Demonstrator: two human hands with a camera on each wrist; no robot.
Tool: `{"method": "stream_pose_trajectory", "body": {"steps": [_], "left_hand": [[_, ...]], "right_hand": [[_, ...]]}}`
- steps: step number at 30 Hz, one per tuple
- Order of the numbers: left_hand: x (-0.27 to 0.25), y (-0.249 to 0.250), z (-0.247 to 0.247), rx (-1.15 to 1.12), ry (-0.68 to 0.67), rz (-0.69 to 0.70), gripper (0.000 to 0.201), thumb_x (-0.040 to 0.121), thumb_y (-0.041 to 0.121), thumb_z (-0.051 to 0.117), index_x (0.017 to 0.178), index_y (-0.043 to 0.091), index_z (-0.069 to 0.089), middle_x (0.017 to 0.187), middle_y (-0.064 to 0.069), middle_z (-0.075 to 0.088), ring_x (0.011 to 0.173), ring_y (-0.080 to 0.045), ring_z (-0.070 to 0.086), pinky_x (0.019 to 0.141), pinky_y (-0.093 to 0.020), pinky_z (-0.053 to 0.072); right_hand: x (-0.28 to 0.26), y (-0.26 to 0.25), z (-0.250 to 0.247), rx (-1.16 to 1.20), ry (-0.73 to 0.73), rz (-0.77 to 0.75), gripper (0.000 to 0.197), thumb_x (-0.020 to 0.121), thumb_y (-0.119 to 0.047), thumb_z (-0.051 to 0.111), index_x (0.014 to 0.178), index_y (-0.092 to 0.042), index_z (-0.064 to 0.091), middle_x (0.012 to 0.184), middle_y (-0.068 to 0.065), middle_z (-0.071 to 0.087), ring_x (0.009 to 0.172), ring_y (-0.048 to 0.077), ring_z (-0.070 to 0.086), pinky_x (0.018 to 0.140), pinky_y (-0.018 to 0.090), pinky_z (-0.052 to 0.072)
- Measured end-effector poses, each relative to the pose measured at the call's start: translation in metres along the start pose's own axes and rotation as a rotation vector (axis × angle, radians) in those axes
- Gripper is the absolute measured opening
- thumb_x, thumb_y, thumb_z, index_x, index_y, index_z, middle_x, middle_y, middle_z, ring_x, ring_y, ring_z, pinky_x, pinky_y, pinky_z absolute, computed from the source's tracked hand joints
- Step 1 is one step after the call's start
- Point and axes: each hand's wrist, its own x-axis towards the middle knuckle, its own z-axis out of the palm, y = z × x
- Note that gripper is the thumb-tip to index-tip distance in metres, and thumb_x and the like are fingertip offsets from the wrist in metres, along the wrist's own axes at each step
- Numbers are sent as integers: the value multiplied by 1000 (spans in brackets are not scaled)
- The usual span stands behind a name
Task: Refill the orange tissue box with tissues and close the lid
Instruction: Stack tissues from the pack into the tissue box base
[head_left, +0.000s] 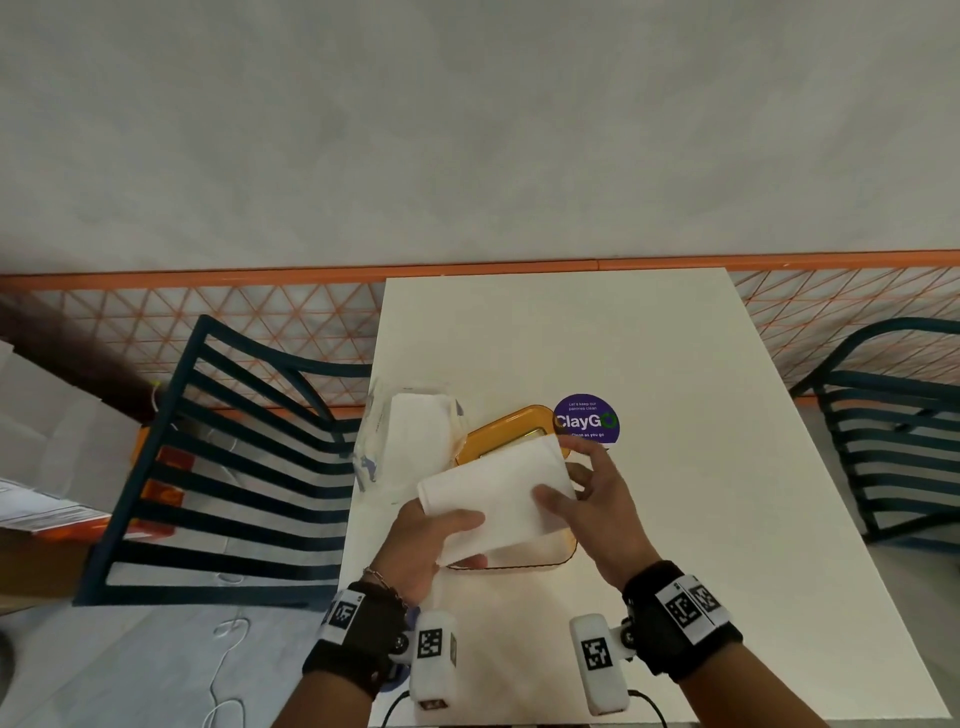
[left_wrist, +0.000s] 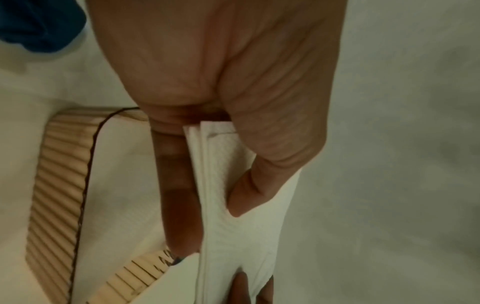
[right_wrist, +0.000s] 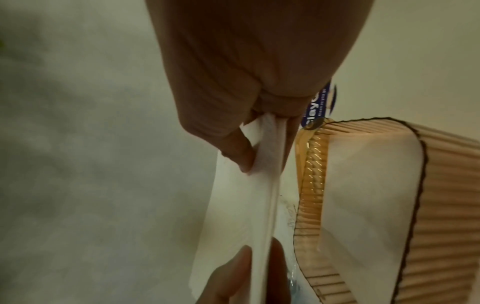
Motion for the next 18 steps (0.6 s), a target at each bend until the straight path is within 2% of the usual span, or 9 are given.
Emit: {"method": "stream_pose_trajectory", "body": {"steps": [2,4,6,7,8,10,12,15,18], "left_hand": [[-2,2,2,-22,-7,0,41,76,-6,81,114,3,70,107,-18,76,77,-36,77,67,-50,62],[-5,3,4,-36,-22,1,45,76,-5,82,118,3,68,111,-20,74,82,-39,77,69,-51,62],[-7,4,4,-41,-35,8,48,76,-4,82,122,3,66,116,-21,72,87,-42,76,70,-51,61],[-8,4,4,-47,-37,10,49,77,-4,82,122,3,66,117,-21,71,89,-41,76,68,-50,61],[-9,4,4,-54,-38,12,48,77,-4,82,122,3,66,117,-21,71,90,-40,75,67,-49,61],[-11,5,4,-58,-43,16,49,78,-4,81,123,6,66,117,-18,71,95,-39,74,66,-49,62],[-12,5,4,-45,-47,19,51,77,-3,82,124,9,65,117,-17,71,99,-40,72,70,-54,62],[-12,5,2,-21,-38,22,47,76,-5,83,118,7,67,113,-18,72,89,-38,75,74,-61,61],[-11,4,-2,8,-38,31,52,71,-1,88,119,5,68,110,-18,74,85,-39,76,75,-64,60]], "right_hand": [[-2,-6,1,-20,19,-86,47,82,-4,79,116,-28,56,111,-6,74,91,20,71,74,38,62],[-1,-8,1,-71,23,-155,34,84,-3,76,106,-21,58,109,-4,71,82,20,66,66,38,56],[0,-9,0,-100,33,-177,23,86,-5,76,96,-20,62,102,0,70,75,19,63,63,35,51],[0,-9,0,-119,37,-179,20,87,-7,76,93,-23,65,101,-1,70,77,20,65,64,34,53],[0,-10,0,-144,35,-179,20,87,-10,76,94,-28,69,104,-4,72,82,20,68,67,34,56],[0,-12,-1,-173,15,-190,28,89,-14,74,106,-36,72,118,-9,70,96,17,69,74,31,60],[-1,-14,-1,-167,1,-200,36,90,-13,73,114,-40,72,125,-12,68,101,15,68,78,28,59],[-2,-17,0,-115,-4,-199,40,88,-8,74,116,-36,72,124,-16,69,100,13,69,82,28,57],[-2,-19,1,-70,10,-184,36,84,-11,80,112,-34,74,114,-13,73,96,17,69,80,30,59]]}}
